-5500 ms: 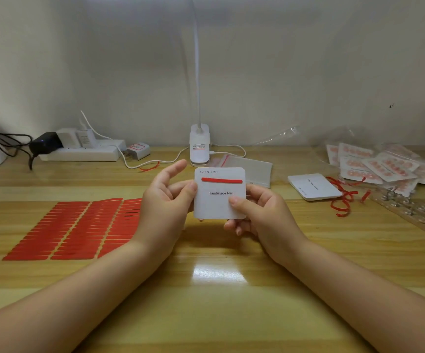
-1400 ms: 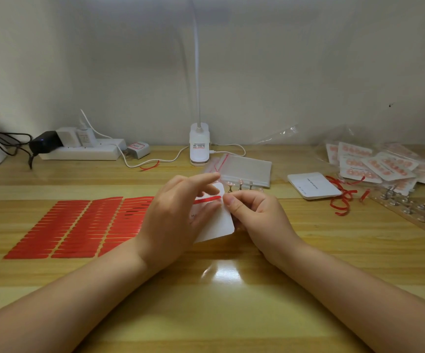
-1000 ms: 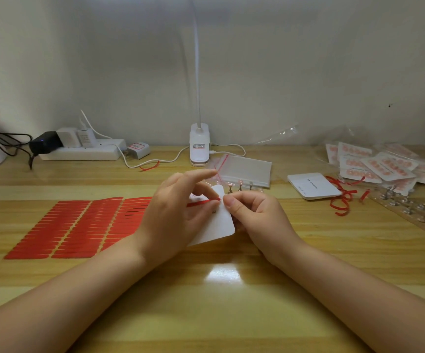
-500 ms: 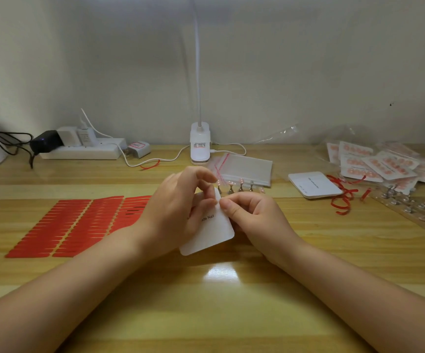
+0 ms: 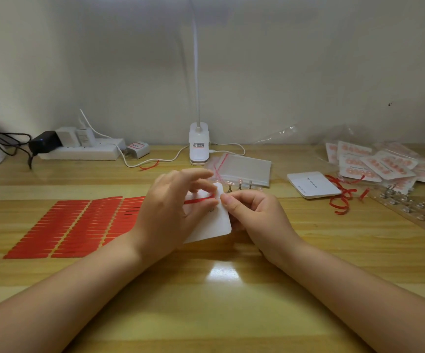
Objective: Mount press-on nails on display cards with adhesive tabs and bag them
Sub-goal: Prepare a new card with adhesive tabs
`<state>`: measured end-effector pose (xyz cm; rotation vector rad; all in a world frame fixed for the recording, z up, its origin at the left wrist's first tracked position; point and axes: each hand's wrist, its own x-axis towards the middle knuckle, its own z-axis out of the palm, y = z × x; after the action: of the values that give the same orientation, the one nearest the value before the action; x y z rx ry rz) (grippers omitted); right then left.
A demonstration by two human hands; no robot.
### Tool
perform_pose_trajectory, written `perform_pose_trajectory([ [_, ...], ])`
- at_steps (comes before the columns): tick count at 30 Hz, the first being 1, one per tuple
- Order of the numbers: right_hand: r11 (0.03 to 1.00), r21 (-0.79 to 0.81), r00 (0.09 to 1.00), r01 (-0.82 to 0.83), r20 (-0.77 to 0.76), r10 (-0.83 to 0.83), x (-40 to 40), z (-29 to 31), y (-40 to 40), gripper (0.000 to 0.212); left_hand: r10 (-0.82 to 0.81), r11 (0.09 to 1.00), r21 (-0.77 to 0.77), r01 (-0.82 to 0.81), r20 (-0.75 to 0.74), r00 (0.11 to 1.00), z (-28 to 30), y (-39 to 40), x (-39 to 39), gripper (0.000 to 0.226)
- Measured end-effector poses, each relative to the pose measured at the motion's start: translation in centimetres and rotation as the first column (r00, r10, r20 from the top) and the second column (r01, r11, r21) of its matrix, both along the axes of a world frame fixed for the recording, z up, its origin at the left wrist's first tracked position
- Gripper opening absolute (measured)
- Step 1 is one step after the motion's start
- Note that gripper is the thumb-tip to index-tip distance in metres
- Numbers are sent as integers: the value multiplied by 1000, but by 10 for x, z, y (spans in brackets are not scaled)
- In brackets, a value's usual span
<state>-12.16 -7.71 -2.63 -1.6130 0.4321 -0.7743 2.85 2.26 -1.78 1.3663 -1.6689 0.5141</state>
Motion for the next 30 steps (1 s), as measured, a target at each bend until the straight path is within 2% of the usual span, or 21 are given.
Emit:
perform_pose_trajectory([
  [3,1000,2,1000,2,-7,-2,0,0,0,19,23,999,-46,-18,117,993,0,0,1,40],
  [5,1000,10,1000,7,-11,-7,1,-1,0,18,6,999,-49,-2,78,997,2,1,-1,37],
  [8,999,25,999,49,-20,-48,3,-3,-2,15,-40,999,-28,35,-203,978,8,2,-7,32],
  [9,997,35,998,67,-23,-66,3,-4,-3,14,-34,999,-36,23,-343,939,12,2,-7,31],
  [11,994,63,996,88,-23,-86,4,-5,-6,15,-22,997,-70,-25,-605,796,22,0,1,27],
  [13,991,93,996,93,-20,-91,5,-5,-7,16,5,988,-101,-116,-734,679,32,-2,22,23],
  [14,990,107,995,96,-18,-94,5,-4,-7,17,41,980,-98,-174,-755,655,36,-1,34,22],
  [17,985,138,995,100,-7,-99,5,-4,-7,17,205,947,-12,-321,-747,633,36,2,70,20],
  [22,981,151,993,120,1,-122,6,-3,-7,17,439,871,176,-459,-696,568,15,1,100,14],
  [27,969,171,984,180,-34,-176,4,0,-8,18,601,797,432,-422,-503,621,2,-3,105,5],
  [30,951,162,964,265,-50,-260,0,4,-18,18,639,759,483,-436,-426,641,2,-4,103,12],
])
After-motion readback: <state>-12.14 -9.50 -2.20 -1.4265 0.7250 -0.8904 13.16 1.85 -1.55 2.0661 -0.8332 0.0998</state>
